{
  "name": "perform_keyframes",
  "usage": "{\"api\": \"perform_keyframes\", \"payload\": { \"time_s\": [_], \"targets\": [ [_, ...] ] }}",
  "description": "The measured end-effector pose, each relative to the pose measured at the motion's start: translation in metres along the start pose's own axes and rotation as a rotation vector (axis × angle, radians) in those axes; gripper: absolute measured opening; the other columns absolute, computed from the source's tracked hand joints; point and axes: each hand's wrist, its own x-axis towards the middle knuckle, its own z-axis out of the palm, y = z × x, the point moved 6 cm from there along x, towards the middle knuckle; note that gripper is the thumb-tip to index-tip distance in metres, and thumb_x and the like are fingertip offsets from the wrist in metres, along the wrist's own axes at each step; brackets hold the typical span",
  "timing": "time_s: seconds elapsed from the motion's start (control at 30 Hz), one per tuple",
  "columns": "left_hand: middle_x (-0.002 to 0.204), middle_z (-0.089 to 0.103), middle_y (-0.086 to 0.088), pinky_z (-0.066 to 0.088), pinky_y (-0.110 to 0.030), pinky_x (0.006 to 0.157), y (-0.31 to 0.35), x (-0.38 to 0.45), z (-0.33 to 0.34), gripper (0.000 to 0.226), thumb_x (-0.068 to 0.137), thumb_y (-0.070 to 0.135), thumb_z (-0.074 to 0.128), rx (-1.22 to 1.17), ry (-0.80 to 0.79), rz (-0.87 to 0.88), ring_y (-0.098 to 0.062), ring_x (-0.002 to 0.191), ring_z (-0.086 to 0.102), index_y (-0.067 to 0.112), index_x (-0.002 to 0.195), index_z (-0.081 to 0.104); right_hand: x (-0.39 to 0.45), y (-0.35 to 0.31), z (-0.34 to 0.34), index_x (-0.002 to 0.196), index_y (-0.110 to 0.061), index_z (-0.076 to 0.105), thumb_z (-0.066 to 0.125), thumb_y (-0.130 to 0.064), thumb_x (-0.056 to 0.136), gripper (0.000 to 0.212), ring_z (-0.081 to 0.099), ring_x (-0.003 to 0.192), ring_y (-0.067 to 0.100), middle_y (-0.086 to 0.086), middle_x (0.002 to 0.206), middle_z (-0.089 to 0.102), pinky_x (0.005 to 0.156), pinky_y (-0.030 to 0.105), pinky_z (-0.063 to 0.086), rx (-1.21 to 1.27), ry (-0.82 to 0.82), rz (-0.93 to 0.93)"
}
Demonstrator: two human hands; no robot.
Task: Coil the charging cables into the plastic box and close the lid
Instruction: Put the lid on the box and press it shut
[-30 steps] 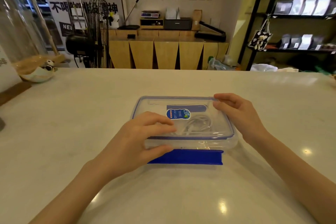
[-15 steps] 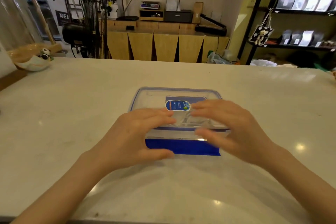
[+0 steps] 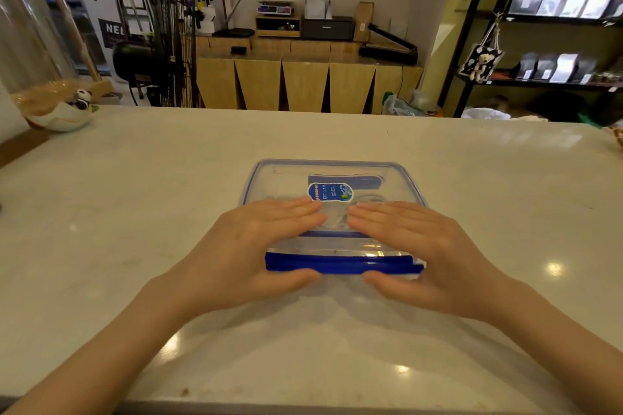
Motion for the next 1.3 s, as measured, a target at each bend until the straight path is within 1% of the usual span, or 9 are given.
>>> {"api": "perform_keyframes", "payload": {
  "time_s": [0.13,0.5,0.67,0.73,0.8,0.97,1.07,1.17,1.3],
  "targets": [
    [0.126,0.056,0.007,0.038,-0.023,0.102,-0.003,0.004,-0.001,0.052,0.081,0.049,0.050,-0.068,0.030,-0.010,0.000,0.122,0.046,0.017,0.121,0.056,0.003,0.005,0.000,0.118,-0.012,0.060,0.052,-0.033,0.087,0.038,0.053,0.119,0.008,0.000,0.122,0.063,0.096,0.033,0.047,0.085,0.038,0.011],
    [0.120,0.056,0.011,0.034,-0.014,0.102,-0.005,0.008,-0.001,0.051,0.085,0.049,0.043,-0.128,0.072,0.014,0.002,0.120,0.044,0.012,0.117,0.059,0.003,0.009,0.003,0.117,-0.012,0.060,0.047,-0.030,0.090,0.035,0.053,0.119,0.006,-0.002,0.121,0.063,0.097,0.031,0.045,0.096,0.035,0.013],
    [0.116,0.058,0.020,0.039,-0.008,0.093,-0.009,0.012,-0.008,0.053,0.078,0.061,0.045,-0.154,0.004,-0.022,0.010,0.115,0.048,0.025,0.112,0.063,0.009,0.015,-0.001,0.111,-0.016,0.065,0.051,-0.036,0.087,0.034,0.057,0.113,0.004,-0.004,0.114,0.067,0.092,0.027,0.048,0.233,0.010,0.069],
    [0.107,0.059,0.029,0.043,-0.005,0.083,-0.013,0.022,-0.013,0.052,0.072,0.071,0.043,-0.206,-0.067,-0.107,0.013,0.105,0.052,0.039,0.106,0.064,0.019,0.021,-0.006,0.102,-0.019,0.069,0.054,-0.038,0.084,0.030,0.061,0.105,0.006,-0.004,0.106,0.071,0.086,0.025,0.050,0.396,-0.033,0.175],
    [0.094,0.058,0.032,0.047,-0.008,0.072,-0.017,0.037,-0.016,0.034,0.072,0.069,0.046,-0.279,-0.133,-0.211,0.012,0.096,0.054,0.053,0.099,0.056,0.033,0.033,-0.006,0.095,-0.027,0.070,0.057,-0.042,0.081,0.024,0.062,0.097,0.007,-0.010,0.095,0.071,0.077,0.020,0.053,0.520,-0.095,0.341],
    [0.077,0.067,0.011,0.052,-0.013,0.065,-0.044,0.078,-0.009,0.018,0.081,0.024,0.060,-0.355,-0.065,-0.314,-0.006,0.078,0.064,0.028,0.098,0.066,0.070,0.069,0.000,0.093,-0.024,0.068,0.063,-0.018,0.081,0.014,0.060,0.083,0.002,-0.017,0.084,0.064,0.071,0.017,0.050,0.424,-0.039,0.414],
    [0.087,0.066,0.004,0.043,-0.013,0.062,-0.071,0.093,-0.007,0.020,0.076,0.026,0.068,-0.242,0.052,-0.373,-0.007,0.080,0.058,0.023,0.096,0.069,0.084,0.095,0.006,0.093,-0.020,0.068,0.064,-0.019,0.081,0.013,0.057,0.090,0.006,-0.011,0.091,0.064,0.079,0.026,0.048,0.341,0.005,0.456],
    [0.108,0.059,0.004,0.042,-0.025,0.081,-0.095,0.095,-0.004,0.032,0.070,0.037,0.072,-0.175,0.104,-0.453,-0.009,0.097,0.050,0.026,0.100,0.066,0.087,0.118,0.019,0.103,-0.022,0.064,0.063,-0.031,0.081,0.024,0.049,0.104,0.009,-0.007,0.109,0.058,0.087,0.028,0.041,0.315,-0.080,0.539],
    [0.114,0.060,0.002,0.044,-0.029,0.080,-0.111,0.085,0.020,0.043,0.074,0.047,0.063,-0.417,-0.147,-0.749,-0.014,0.099,0.054,0.023,0.110,0.061,0.081,0.125,0.040,0.110,-0.020,0.060,0.047,-0.039,0.089,0.032,0.055,0.102,0.016,-0.002,0.108,0.060,0.077,0.021,0.042,0.427,-0.332,0.677]
  ]
}}
